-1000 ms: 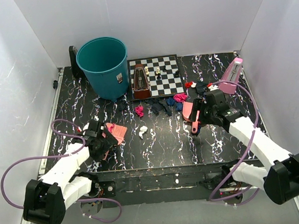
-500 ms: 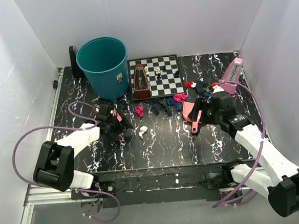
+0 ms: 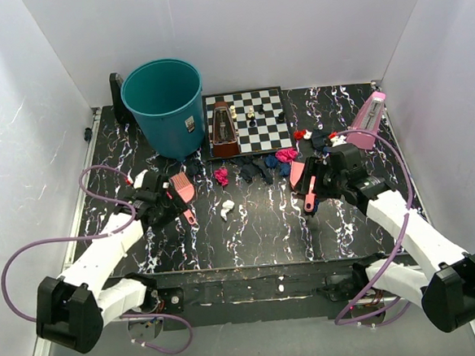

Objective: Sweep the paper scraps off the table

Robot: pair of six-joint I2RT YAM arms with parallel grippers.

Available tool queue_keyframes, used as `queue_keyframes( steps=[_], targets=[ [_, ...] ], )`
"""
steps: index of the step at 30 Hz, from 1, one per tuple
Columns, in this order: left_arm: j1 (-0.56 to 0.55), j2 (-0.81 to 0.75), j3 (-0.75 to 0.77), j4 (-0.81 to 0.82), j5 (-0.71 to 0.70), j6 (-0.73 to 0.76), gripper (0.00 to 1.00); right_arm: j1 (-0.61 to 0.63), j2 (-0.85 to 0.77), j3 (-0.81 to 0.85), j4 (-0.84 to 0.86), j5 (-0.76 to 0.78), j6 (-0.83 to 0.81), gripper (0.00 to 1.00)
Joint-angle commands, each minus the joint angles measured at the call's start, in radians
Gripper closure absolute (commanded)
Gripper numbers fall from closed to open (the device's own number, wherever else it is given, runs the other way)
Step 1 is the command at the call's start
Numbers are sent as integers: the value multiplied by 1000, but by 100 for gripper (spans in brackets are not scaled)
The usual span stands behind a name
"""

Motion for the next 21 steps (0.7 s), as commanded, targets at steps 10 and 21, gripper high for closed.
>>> queue_keyframes(
  steps=[10,21],
  targets=[
    [-55,289,82,76,-168,-26,33,5,-18,19,25,-12,-17,21],
    [-113,453,135,119,-270,-35,50,5,-21,35,-9,0,-36,22]
  ],
)
